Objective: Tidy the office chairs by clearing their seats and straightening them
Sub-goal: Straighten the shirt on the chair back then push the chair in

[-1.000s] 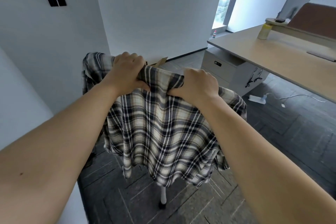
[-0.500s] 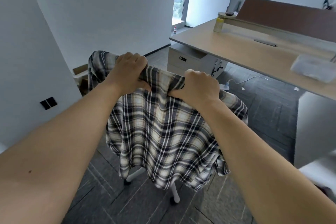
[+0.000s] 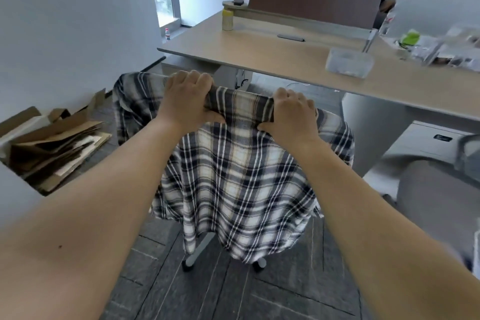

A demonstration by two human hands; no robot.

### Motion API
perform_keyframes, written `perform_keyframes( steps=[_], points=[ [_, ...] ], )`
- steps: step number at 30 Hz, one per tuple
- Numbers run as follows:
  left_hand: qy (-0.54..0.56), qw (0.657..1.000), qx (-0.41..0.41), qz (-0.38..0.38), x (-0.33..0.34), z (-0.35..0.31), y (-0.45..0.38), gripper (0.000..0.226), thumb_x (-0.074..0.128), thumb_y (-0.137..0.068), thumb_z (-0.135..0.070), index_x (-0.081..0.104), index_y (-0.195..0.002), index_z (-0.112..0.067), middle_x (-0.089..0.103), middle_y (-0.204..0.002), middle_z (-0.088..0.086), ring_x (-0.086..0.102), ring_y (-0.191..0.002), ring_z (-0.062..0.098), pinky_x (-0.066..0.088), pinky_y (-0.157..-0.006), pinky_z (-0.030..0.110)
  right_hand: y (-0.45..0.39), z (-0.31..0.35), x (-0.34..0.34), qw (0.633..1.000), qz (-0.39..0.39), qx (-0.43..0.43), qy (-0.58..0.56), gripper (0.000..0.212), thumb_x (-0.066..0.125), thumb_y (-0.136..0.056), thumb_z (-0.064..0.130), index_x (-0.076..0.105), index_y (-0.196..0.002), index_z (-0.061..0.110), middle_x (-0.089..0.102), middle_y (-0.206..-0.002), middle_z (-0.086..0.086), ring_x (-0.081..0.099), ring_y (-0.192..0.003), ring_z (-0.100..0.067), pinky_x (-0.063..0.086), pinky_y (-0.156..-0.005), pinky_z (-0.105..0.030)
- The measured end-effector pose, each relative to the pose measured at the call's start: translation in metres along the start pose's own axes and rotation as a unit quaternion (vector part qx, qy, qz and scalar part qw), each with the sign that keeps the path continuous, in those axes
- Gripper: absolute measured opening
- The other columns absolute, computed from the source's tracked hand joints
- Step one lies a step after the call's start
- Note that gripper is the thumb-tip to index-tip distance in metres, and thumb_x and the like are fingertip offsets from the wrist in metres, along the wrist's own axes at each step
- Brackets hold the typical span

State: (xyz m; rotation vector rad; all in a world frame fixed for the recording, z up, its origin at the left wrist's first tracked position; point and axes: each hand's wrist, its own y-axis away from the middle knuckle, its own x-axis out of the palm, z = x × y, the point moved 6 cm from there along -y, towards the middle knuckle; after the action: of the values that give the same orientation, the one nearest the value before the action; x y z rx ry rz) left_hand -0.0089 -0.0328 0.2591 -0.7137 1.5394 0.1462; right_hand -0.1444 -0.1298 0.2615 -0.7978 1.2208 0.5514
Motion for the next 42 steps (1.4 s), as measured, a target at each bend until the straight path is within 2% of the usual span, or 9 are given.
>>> perform_keyframes(
  steps=[3, 7, 18, 27, 42],
  points=[
    [0.004, 1.0, 0.009, 0.007, 0.006, -0.007, -0.017, 0.073, 0.073, -0.069, -0.043, 0.045, -0.121, -0.001, 0.05, -0.128, 0.02, 0.038, -0.125, 0.036, 0.021, -0.111, 0.044, -0.005, -0.014, 0.002, 1.0, -0.008, 0.02, -0.005, 0.057, 0.065, -0.084, 0.03, 0.04, -0.128, 0.003, 0.05, -0.13, -0.014, 0.042, -0.123, -0.031, 0.029, -0.107, -0.039],
    [0.036, 0.998, 0.036, 0.023, 0.013, -0.008, -0.04, 0.065, 0.074, -0.072, -0.032, 0.045, -0.12, 0.001, 0.049, -0.128, 0.019, 0.035, -0.127, 0.034, 0.021, -0.112, 0.041, -0.017, -0.028, 0.002, 0.999, -0.008, 0.038, -0.011, 0.054, 0.062, -0.086, 0.029, 0.039, -0.128, 0.003, 0.047, -0.129, -0.013, 0.04, -0.123, -0.029, 0.027, -0.106, -0.038],
    [-0.016, 0.997, 0.072, 0.011, 0.036, -0.03, -0.106, 0.069, 0.07, -0.072, -0.043, 0.043, -0.123, -0.003, 0.051, -0.127, 0.014, 0.041, -0.123, 0.032, 0.025, -0.11, 0.039, -0.072, -0.071, 0.009, 0.997, -0.005, 0.083, 0.004, 0.052, 0.063, -0.085, 0.032, 0.042, -0.123, 0.003, 0.048, -0.127, -0.013, 0.039, -0.122, -0.029, 0.025, -0.105, -0.039],
    [-0.027, 0.997, 0.069, 0.017, 0.073, -0.05, -0.199, 0.066, 0.07, -0.073, -0.044, 0.045, -0.117, -0.002, 0.053, -0.123, 0.016, 0.043, -0.12, 0.032, 0.027, -0.108, 0.04, -0.156, -0.126, 0.026, 0.996, -0.01, 0.091, 0.009, 0.048, 0.062, -0.086, 0.032, 0.042, -0.12, 0.004, 0.048, -0.123, -0.012, 0.039, -0.118, -0.029, 0.026, -0.103, -0.039],
    [-0.026, 0.999, 0.044, 0.017, 0.131, -0.08, -0.338, 0.068, 0.067, -0.075, -0.042, 0.041, -0.124, -0.001, 0.048, -0.129, 0.017, 0.039, -0.125, 0.033, 0.025, -0.111, 0.041, -0.29, -0.21, 0.049, 0.996, -0.016, 0.086, 0.001, 0.043, 0.062, -0.086, 0.03, 0.043, -0.116, 0.005, 0.048, -0.119, -0.012, 0.04, -0.114, -0.029, 0.028, -0.102, -0.038]
  ],
)
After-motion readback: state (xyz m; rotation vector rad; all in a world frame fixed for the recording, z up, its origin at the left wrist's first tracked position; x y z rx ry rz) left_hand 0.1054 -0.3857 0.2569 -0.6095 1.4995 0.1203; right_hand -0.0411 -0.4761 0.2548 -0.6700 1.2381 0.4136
